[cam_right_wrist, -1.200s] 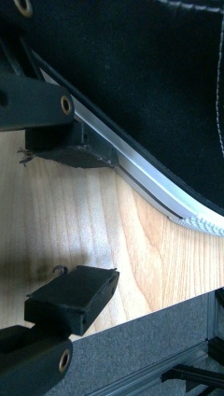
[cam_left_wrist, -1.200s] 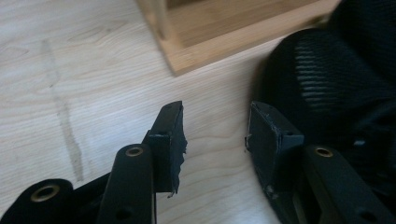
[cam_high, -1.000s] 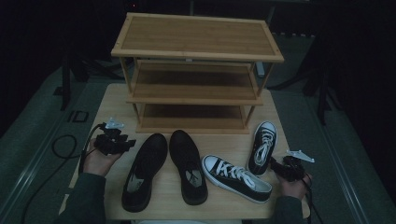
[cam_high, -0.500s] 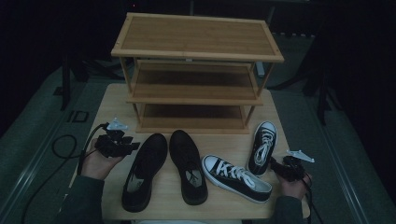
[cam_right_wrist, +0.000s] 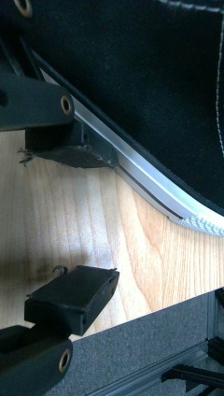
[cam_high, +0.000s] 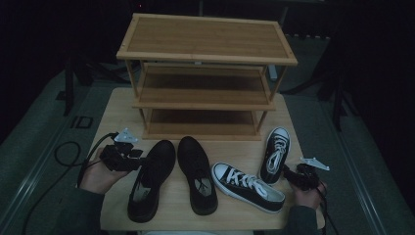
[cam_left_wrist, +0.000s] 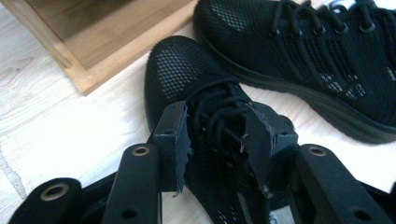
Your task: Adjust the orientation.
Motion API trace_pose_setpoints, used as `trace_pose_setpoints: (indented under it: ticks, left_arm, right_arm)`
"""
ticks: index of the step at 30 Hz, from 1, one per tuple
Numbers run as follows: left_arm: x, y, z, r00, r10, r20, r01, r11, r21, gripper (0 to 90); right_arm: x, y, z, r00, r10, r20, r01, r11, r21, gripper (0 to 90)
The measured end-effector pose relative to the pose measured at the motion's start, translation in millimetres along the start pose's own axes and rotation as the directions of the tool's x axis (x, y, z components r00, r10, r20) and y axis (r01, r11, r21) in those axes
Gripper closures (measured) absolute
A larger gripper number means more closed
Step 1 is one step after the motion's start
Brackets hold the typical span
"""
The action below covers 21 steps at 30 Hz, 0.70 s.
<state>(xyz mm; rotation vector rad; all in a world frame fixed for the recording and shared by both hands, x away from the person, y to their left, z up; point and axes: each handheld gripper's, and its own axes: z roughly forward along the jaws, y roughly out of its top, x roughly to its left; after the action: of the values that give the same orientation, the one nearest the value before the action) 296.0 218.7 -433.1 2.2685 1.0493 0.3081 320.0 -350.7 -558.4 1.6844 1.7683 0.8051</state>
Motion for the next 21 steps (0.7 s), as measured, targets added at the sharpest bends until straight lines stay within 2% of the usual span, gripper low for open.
trace_pose_setpoints:
  ticks: [6,13,21]
  left_arm:
    - [-11.1,-7.7,-6.8,1.0,0.002,0.003,-0.002,1.0,0.001,59.3]
    - [-19.1,-19.0,-6.1,1.0,-0.006,-0.007,0.006,0.9998,0.016,59.1]
    - [-21.2,-32.1,6.4,0.999,-0.034,-0.028,0.037,0.9946,0.097,63.2]
  right_arm:
    - [0.0,0.0,0.0,1.0,0.0,0.0,0.0,1.0,0.0,38.8]
    - [0.0,0.0,0.0,1.0,0.0,0.0,0.0,1.0,0.0,38.8]
    - [0.0,0.0,0.0,1.0,0.0,0.0,0.0,1.0,0.0,38.8]
